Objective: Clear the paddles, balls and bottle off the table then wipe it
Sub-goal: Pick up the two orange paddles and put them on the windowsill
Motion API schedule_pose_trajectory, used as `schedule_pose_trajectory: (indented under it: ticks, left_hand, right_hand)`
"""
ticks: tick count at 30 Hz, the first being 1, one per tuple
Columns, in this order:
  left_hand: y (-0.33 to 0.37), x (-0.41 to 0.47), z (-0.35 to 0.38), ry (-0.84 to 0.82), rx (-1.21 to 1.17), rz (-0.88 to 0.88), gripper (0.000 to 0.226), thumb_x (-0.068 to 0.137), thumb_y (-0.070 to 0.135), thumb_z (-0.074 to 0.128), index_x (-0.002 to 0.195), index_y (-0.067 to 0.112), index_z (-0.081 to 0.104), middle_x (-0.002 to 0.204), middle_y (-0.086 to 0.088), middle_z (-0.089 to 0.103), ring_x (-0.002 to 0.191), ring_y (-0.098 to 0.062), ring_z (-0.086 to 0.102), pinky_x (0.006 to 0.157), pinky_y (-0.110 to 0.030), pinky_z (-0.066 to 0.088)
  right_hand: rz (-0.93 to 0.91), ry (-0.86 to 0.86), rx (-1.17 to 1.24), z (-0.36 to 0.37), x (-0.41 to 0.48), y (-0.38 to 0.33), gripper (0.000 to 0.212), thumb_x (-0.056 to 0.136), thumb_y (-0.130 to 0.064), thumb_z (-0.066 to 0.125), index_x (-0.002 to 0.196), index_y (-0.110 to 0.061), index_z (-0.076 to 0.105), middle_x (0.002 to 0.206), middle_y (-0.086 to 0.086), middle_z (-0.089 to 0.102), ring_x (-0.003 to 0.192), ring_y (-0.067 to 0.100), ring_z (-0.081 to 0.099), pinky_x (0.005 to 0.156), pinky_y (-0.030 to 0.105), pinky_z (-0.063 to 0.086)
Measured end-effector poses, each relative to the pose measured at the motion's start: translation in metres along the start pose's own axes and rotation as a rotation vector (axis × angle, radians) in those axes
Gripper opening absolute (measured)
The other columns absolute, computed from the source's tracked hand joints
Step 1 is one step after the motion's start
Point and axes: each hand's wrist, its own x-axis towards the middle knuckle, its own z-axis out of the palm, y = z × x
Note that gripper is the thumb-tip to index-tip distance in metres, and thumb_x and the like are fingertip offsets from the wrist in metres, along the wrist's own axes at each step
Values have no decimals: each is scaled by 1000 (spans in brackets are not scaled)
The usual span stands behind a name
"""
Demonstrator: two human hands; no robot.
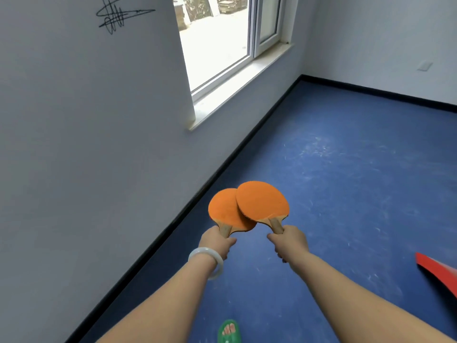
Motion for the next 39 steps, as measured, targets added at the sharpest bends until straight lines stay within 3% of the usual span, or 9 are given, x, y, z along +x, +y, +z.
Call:
schedule_pose_trajectory:
  ticks: [6, 20, 24, 30, 34, 39]
  left_hand:
    - [81, 87, 0, 6, 19, 18, 19, 85, 22, 63, 83, 12, 46, 73, -7, 52, 54, -19, 46, 49, -27, 41]
    - [258, 279, -1, 171, -26, -75, 21, 86, 26, 61, 88, 10, 49, 77, -10, 52, 60, -24, 47, 57, -30, 41]
    - [286, 324, -10, 229, -69, -137, 28, 86, 28, 62, 98, 4, 54, 79, -9, 54, 65, -24, 48, 61, -32, 43]
    - [329, 423, -38, 246, -115, -152, 18, 87, 28, 62, 87, 14, 50, 76, -6, 55, 62, -22, 50, 60, -30, 44]
    - [358, 492, -69, 260, -157, -176, 18, 87, 30, 62, 85, 17, 49, 75, -4, 55, 59, -20, 50, 53, -26, 43]
    - [389, 553, -108, 304, -184, -185, 17, 87, 33, 64, 88, 19, 54, 80, -4, 61, 64, -20, 56, 62, -31, 48]
  right_hand:
    - [-18, 49, 0, -31, 97, -58, 20, 88, -21, 56, 74, -11, 45, 59, 7, 49, 51, 21, 42, 46, 27, 36]
    - [-212, -129, -250, -114, 373, -219, 15, 82, -17, 54, 71, -13, 45, 58, 4, 55, 45, 18, 48, 45, 24, 39]
    - [-228, -191, -281, -107, 429, -269, 12, 82, -17, 54, 73, -12, 47, 61, 5, 55, 46, 20, 49, 46, 26, 41]
    - [-266, -242, -315, -79, 523, -350, 15, 84, -20, 57, 83, -6, 53, 68, 8, 56, 52, 23, 50, 48, 28, 44]
    - [-266, -247, -318, -62, 581, -406, 13, 84, -18, 57, 78, -10, 49, 67, 8, 54, 51, 23, 48, 47, 28, 42]
    - [-293, -281, -303, -41, 640, -468, 13, 85, -17, 58, 76, -11, 51, 60, 6, 55, 42, 18, 46, 39, 21, 36]
